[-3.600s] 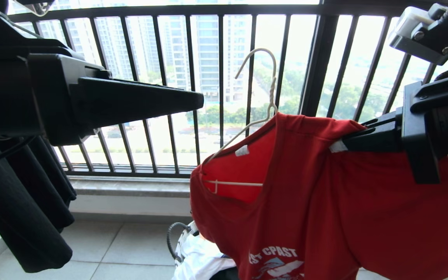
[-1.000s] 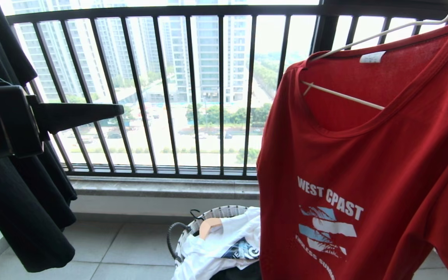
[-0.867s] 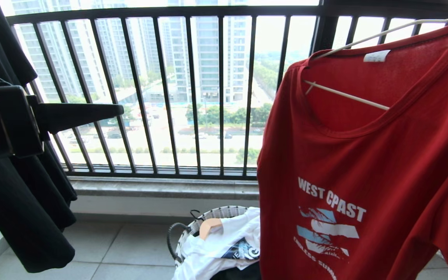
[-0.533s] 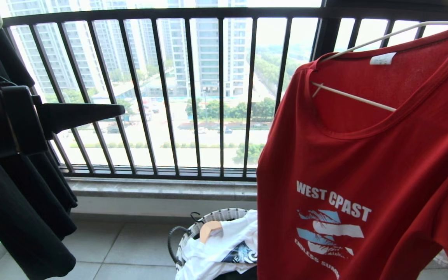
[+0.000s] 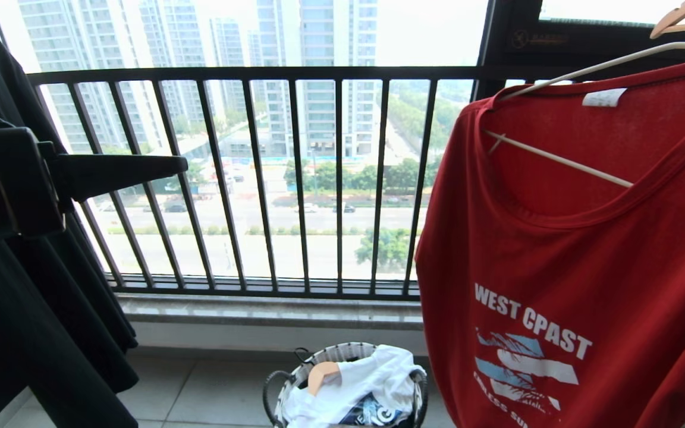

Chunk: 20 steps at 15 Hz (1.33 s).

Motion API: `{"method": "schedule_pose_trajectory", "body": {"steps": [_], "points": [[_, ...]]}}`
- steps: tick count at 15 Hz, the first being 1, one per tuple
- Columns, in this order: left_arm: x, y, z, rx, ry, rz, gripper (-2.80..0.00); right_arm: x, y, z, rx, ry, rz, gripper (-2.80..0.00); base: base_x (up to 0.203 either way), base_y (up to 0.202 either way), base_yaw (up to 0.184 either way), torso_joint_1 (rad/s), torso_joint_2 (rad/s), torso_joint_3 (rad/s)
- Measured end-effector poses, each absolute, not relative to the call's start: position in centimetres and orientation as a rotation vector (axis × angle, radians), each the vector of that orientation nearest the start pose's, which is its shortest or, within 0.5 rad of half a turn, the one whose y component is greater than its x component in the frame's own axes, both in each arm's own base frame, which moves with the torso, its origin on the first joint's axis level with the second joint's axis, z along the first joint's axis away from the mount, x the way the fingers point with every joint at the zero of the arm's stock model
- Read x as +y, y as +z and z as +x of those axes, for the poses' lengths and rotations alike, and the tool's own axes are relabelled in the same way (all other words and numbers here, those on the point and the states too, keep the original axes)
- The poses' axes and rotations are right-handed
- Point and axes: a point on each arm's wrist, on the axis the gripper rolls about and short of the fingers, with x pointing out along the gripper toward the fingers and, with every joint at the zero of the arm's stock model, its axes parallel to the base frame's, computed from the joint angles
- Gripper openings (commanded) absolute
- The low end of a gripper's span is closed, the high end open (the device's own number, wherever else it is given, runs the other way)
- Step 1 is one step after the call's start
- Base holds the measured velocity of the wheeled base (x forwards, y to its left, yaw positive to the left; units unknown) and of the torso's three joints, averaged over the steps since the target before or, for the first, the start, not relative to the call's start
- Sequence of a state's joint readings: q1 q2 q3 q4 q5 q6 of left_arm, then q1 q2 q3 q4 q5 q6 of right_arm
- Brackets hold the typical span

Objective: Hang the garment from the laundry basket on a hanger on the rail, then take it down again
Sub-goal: Hang the clothes rack on the clothesline

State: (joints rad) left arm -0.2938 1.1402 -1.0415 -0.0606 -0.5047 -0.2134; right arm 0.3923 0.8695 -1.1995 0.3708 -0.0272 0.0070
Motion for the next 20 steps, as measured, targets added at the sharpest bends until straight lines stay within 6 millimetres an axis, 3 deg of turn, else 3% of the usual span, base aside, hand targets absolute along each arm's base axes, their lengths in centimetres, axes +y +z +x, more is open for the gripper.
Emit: {"method": "schedule_pose_trajectory", "body": {"steps": [10, 20], "points": [[-5.5, 32.7, 14.6, 0.123, -0.790, -0.208, -2.80, 1.1, 32.9, 2.8, 0.057, 0.368, -0.006, -2.80, 0.000, 0.000, 0.000, 0.195, -0.50, -0.301], [-5.5, 32.8, 14.4, 0.115, -0.790, -0.205, -2.80, 0.9, 32.3, 2.2, 0.054, 0.383, -0.007, -2.80, 0.000, 0.000, 0.000, 0.256, -0.57, -0.319]]}}
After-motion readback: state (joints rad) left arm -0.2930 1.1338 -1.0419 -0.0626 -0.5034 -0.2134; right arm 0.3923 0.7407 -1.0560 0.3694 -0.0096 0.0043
